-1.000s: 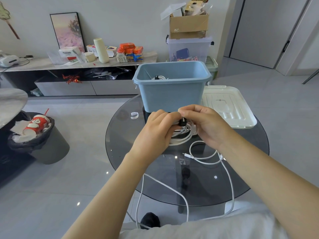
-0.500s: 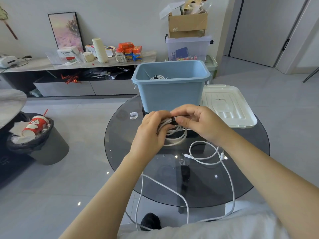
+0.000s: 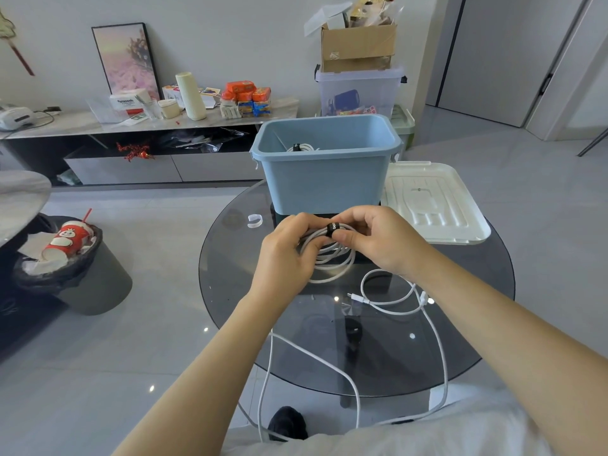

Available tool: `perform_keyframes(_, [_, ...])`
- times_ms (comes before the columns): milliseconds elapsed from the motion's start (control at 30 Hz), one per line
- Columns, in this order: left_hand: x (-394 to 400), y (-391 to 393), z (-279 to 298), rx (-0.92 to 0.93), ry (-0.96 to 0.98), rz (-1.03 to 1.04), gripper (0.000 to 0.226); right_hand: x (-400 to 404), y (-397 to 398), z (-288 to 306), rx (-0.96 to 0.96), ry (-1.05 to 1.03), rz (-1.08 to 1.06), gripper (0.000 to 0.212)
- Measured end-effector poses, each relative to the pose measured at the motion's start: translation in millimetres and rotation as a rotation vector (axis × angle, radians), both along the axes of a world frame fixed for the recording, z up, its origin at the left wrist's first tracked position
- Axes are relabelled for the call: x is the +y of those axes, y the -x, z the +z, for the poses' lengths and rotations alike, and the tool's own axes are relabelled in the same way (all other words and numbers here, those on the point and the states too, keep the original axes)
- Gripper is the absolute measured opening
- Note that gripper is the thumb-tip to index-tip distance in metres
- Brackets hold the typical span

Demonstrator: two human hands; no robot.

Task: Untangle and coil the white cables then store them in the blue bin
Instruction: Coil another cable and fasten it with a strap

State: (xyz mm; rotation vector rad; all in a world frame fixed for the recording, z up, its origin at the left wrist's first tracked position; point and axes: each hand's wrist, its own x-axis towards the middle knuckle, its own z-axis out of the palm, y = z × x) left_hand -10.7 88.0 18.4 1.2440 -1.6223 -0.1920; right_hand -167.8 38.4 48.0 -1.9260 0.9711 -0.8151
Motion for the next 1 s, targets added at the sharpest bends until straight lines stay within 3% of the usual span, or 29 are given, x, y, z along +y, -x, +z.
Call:
perform_keyframes(200, [0.2,2.3,10.1,0.169,-0.245,-0.056,0.026,-1.7,3.9,1.1,0.032,-0.019,-0.006,0.012])
perform_keyframes(300, [-3.4,-0.3,17.1,0.262,-0.355,-0.087,0.018,-5.8,2.5,7.8,0.098,0.042,-0.041,0.008])
perform_keyframes(433, [-13.1,-7.3,29.9,0.417,-0.625,-0.218,0.024,-13.6,-6.5,13.6,-0.025,0.089,-0.205,0.013])
perform_keyframes(533, [-22.9,-5.8,43.1,0.461,-0.564,-0.159,0.020,-20.8,-16.5,22.4,-0.091,0.138,-0.250,0.019])
perform_keyframes(667, [-59.8,-11.3,62.5,0.518,-0.504,-0.051,0.021,-51.0,-27.4,30.1,0.083,0.195,-0.167,0.044])
perform_keyframes(767, [-100.0,-15.6,76.3,0.438,-0.440,0.030,0.018,-90.5,-37.3,41.6,0.108,0.246,-0.204,0.046])
perform_keyframes(867, [-142.5,-15.7,94.0,0.214,-0.328,0.157,0.023,-134.7,-45.1,56.1,0.069,0.274,-0.282,0.043])
perform_keyframes(1000, [-196.7,-16.7,100.3,-0.002,-0.394,0.220,0.024,-191.4,-49.1,56.1,0.135,0.237,-0.339,0.038])
